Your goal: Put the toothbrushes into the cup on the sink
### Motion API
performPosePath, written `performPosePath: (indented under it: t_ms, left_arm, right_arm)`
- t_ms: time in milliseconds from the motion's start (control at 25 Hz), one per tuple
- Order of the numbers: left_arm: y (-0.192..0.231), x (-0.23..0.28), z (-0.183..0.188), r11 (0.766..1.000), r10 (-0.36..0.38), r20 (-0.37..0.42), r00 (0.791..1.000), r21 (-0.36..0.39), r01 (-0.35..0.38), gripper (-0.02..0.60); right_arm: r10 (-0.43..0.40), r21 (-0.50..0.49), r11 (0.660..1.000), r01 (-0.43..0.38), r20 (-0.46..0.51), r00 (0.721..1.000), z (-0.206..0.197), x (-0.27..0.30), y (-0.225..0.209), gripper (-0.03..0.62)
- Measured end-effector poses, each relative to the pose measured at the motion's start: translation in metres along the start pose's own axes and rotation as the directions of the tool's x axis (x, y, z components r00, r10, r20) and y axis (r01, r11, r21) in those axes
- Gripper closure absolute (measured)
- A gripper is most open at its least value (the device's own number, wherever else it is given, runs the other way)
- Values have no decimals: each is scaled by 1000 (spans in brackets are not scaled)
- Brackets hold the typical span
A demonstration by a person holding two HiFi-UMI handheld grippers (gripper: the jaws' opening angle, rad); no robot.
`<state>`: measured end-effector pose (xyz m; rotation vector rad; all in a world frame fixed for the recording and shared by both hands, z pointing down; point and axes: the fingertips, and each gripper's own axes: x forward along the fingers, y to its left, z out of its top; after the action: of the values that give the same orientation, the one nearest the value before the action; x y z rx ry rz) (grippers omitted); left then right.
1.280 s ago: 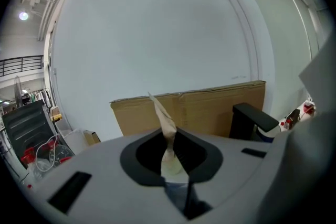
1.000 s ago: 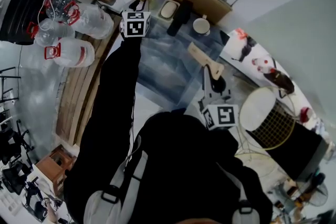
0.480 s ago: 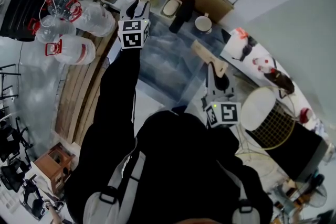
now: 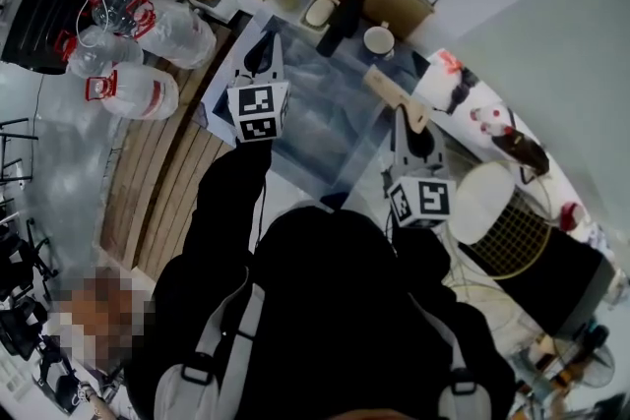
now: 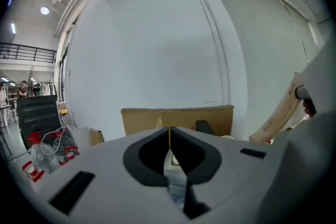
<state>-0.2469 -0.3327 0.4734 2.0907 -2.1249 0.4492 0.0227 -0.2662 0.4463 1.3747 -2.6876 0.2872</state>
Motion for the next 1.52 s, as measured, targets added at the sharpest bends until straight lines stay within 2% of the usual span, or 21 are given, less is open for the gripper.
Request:
performPosePath:
  t_ms: [80, 240, 440, 600, 800, 1000, 1200, 1360, 1400, 1440, 1480, 1520]
  left_arm:
    - [-9, -17, -7, 1000, -1, 3, 1000, -15, 1, 578]
    - [-22, -51, -20, 996, -8, 20, 1000, -92, 10, 580]
    - [-34, -82, -35, 994, -4, 15, 1000, -112, 6, 580]
    - [-43, -100, -45, 992, -1, 3, 1000, -126, 1, 580]
    - [-57, -118, -47, 991, -18, 29, 999, -128, 22, 580]
    - [-67, -132, -69, 995, -36, -30, 999, -89, 34, 580]
    - [-69, -143, -82, 994, -25, -53, 998, -110, 19, 580]
    - [-71, -149, -85, 992, -23, -54, 998, -129, 16, 580]
    - [-73, -150, -85, 991, -28, -49, 998, -134, 21, 580]
    - [-73, -152, -85, 991, -36, -48, 998, -132, 29, 580]
    - [-74, -153, -85, 991, -45, -49, 998, -128, 38, 580]
    - [-75, -154, -86, 991, -51, -49, 997, -125, 45, 580]
  right_arm:
    - [-5, -17, 1000, 5, 1, 1000, 3, 3, -4, 562]
    - [-42, -30, 999, 42, -20, 999, 8, 15, -14, 562]
    - [-47, -68, 997, 44, -31, 998, 22, 38, -21, 562]
    - [-62, -79, 995, 57, -54, 997, 18, 60, -32, 562]
    - [-75, -115, 991, 62, -119, 990, -4, 95, -47, 562]
    - [-102, -156, 985, 69, -215, 971, -35, 130, -64, 562]
    - [-105, -198, 979, 43, -316, 943, -68, 158, -67, 560]
    - [-74, -171, 985, 12, -363, 929, -90, 171, -66, 560]
    - [-64, -156, 988, 7, -368, 928, -92, 171, -66, 557]
    - [-58, -142, 990, 5, -375, 925, -94, 171, -65, 524]
    - [-56, -133, 991, 5, -384, 922, -95, 170, -65, 465]
    - [-58, -129, 992, 8, -390, 919, -95, 168, -65, 439]
